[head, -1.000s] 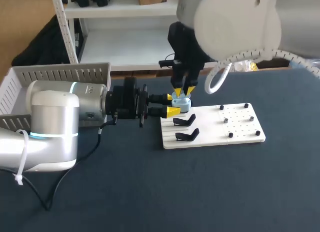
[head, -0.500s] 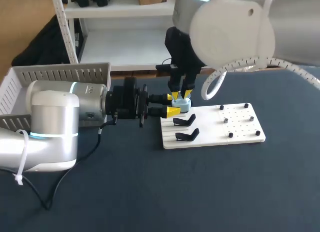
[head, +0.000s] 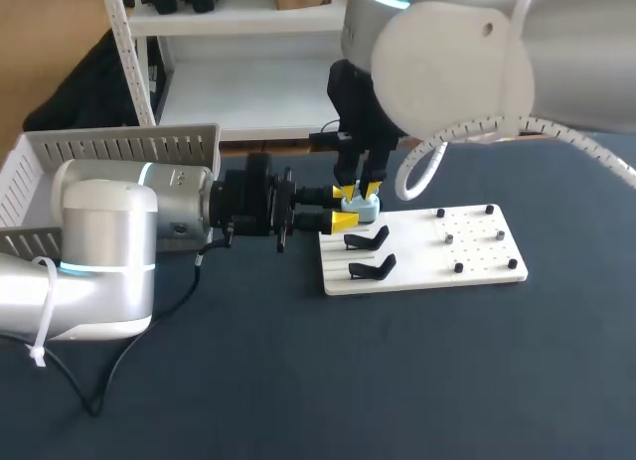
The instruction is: Pick up each earbud case from the left stands, insert the matching earbuds, close the lid, and place the case in the box.
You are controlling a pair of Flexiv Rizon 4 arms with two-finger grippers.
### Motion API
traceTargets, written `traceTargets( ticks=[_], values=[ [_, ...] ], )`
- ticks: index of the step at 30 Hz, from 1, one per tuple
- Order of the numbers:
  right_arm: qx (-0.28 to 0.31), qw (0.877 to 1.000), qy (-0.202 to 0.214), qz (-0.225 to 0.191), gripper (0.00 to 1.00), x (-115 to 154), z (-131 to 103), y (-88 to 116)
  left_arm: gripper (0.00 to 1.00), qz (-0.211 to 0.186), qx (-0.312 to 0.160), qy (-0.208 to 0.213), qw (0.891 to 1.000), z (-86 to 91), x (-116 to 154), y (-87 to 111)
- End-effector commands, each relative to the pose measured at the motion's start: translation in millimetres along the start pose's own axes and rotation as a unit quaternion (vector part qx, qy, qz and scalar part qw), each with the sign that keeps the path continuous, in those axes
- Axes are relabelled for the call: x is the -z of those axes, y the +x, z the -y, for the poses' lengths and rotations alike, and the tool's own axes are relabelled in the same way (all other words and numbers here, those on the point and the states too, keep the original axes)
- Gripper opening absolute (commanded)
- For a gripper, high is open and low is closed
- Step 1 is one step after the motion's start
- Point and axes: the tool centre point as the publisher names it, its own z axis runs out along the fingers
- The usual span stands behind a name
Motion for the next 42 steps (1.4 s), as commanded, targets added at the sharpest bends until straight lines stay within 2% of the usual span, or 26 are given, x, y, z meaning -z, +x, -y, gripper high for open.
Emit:
traceTargets(
  ticks=[1, 21, 42],
  values=[
    [-0.002, 1.000, -0.002, 0.002, 0.00, 0.8, -0.6, -2.0, 0.00, 0.001, -0.001, -0.001, 1.000, 0.0, -0.5, 1.0],
    [-0.005, 1.000, -0.008, 0.007, 0.00, 5.4, 2.3, 3.5, 0.00, -0.009, 0.041, 0.015, 0.999, 2.0, -4.4, 4.2],
    [-0.011, 1.000, -0.008, 0.002, 0.00, -4.0, 6.0, -1.2, 0.00, -0.003, 0.040, 0.010, 0.999, 0.2, -4.3, 4.1]
  ],
)
